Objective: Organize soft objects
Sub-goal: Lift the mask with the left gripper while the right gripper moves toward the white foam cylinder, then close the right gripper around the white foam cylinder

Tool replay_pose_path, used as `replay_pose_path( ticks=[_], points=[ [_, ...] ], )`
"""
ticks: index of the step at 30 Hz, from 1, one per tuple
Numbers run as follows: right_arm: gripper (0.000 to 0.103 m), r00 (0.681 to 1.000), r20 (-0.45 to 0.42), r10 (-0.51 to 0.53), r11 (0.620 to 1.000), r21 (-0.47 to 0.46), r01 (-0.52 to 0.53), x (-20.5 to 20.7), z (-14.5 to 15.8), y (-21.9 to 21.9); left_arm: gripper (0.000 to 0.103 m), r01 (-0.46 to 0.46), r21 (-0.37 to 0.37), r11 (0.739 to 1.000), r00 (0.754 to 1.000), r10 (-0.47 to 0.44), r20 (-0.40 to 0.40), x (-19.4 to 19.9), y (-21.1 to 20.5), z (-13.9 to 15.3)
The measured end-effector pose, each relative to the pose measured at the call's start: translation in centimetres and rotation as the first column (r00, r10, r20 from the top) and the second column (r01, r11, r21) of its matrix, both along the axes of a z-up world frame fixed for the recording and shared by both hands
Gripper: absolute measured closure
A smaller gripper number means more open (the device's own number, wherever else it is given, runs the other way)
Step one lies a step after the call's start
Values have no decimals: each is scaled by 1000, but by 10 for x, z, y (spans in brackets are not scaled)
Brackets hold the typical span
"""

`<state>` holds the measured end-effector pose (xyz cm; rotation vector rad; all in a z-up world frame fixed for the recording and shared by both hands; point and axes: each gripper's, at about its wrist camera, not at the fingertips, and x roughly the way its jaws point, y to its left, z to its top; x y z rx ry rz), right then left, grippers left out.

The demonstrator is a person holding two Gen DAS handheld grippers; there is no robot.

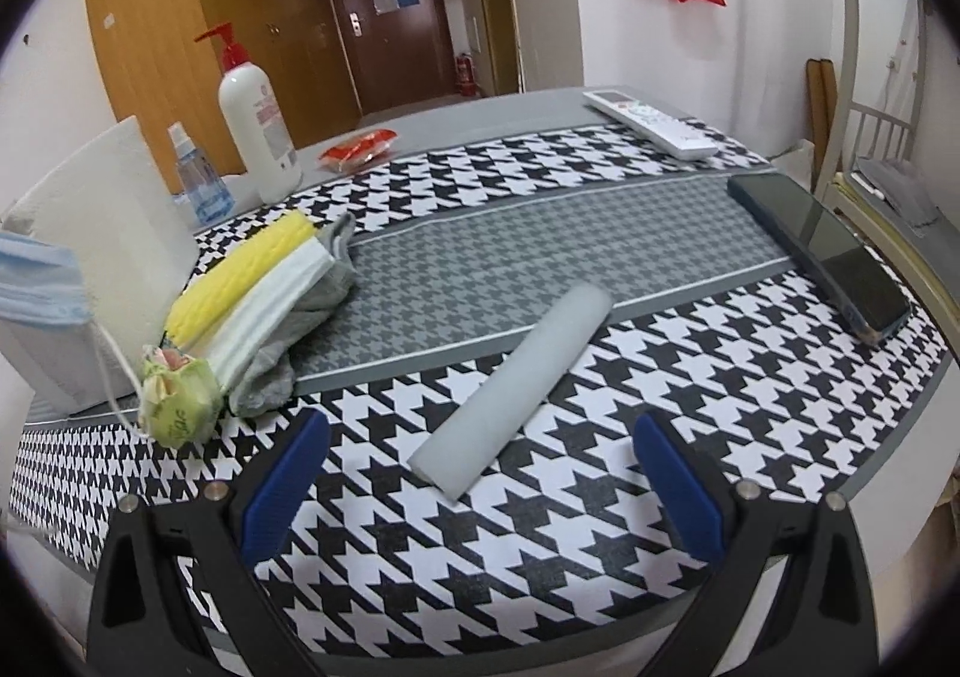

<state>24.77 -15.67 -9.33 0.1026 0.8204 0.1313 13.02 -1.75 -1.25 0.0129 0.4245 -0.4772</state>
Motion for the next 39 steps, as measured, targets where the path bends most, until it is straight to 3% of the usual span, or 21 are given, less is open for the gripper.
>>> replay_pose_path(
  ticks=[5,11,13,18,22,26,30,34,39],
  points=[
    [1,999,-25,-22,1000,-11,22,5,-3,1,90,6,-10,1000,1000,-6,5,0,5,-1],
    [17,998,-36,-42,999,-18,41,9,-5,3,90,20,-7,1000,1000,-20,-17,-1,5,-13],
    [30,997,-37,-64,998,-17,64,10,-3,1,90,22,-3,1000,1000,-22,-22,0,4,-15],
    [42,995,-46,-87,994,-77,83,11,-3,4,90,20,-10,1000,999,-20,-35,2,7,-21],
    [45,997,-58,-47,994,-104,41,14,-3,16,90,33,-21,999,999,-34,-29,2,6,-23],
    [65,996,-76,-52,988,-150,40,19,-2,20,90,33,-35,999,999,-34,-36,4,8,-27],
    [73,997,-75,-11,987,-162,-1,14,0,15,90,29,-40,999,999,-31,-42,4,13,-32],
    [88,998,-53,25,990,-139,-32,5,9,10,90,31,-42,999,999,-33,-44,6,18,-32],
    [91,999,-34,26,990,-138,-31,2,15,9,90,27,-46,999,999,-29,-40,4,19,-33]
  ],
)
